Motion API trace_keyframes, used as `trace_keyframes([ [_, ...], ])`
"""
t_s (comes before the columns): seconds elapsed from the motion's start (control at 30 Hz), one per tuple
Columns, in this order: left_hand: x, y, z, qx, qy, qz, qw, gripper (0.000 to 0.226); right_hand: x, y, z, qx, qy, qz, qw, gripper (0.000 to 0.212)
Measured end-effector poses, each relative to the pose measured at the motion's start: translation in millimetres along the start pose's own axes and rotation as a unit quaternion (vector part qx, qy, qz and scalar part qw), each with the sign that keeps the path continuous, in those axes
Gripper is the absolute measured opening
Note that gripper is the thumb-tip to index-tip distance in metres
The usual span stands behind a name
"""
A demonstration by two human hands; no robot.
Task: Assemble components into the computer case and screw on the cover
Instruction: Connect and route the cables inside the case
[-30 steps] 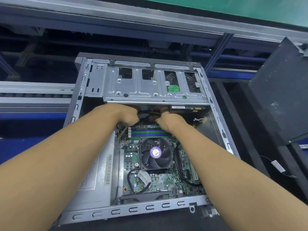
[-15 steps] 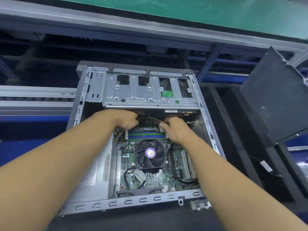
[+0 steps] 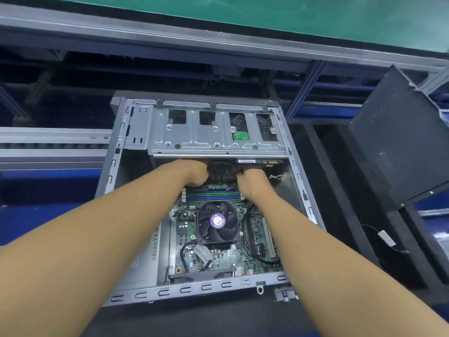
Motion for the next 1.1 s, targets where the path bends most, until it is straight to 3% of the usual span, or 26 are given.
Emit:
trace_keyframes([
  [0.53,-14.0,10.5,-11.4,0.040,-0.015,-0.077,0.996,0.054,3.5,5.6,-5.0,0.085,0.017,-0.068,0.994,0.049],
  [0.7,-14.7,13.5,-12.3,0.023,-0.019,-0.090,0.995,0.054,5.9,2.8,-5.3,0.042,0.017,-0.042,0.998,0.047],
  [0.93,-16.6,15.2,-11.3,0.007,-0.012,-0.092,0.996,0.049,4.1,0.1,-6.6,0.075,0.000,-0.027,0.997,0.039],
  [1.03,-15.9,15.1,-10.4,-0.002,-0.008,-0.089,0.996,0.050,3.6,-4.2,-1.2,0.020,0.005,0.015,1.000,0.039],
  [1.1,-16.1,14.5,-9.8,-0.009,-0.006,-0.084,0.996,0.049,2.5,0.1,-0.4,0.052,0.009,-0.015,0.998,0.040],
])
Point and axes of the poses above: each hand's wrist, its own x-axis away from the middle knuckle, its own y-axis out of the palm, z = x × y, the point moved 10 cm from there along -x, towards the middle knuckle, and after that the axes turned 14 degrees about -y, right-handed, at the moved point
